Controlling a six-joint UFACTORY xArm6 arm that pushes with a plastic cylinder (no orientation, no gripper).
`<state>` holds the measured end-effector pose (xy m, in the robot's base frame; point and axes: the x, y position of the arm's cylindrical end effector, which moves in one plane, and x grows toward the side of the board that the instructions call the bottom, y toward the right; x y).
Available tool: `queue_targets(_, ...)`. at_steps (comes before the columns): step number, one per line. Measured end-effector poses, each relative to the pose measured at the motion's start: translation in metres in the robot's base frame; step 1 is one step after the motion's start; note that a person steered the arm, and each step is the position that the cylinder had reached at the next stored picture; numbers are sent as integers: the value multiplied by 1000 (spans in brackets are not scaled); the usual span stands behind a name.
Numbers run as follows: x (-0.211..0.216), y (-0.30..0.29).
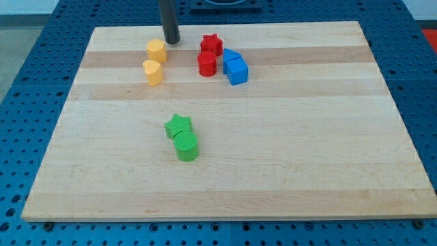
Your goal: Place the blue cube towards the right side of the blue triangle
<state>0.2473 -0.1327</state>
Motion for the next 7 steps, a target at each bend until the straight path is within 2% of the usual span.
queue_targets(1,55,-10)
queue_targets(3,61,-8)
queue_targets(4,63,14)
queue_targets(6,150,80)
queue_targets(7,141,121)
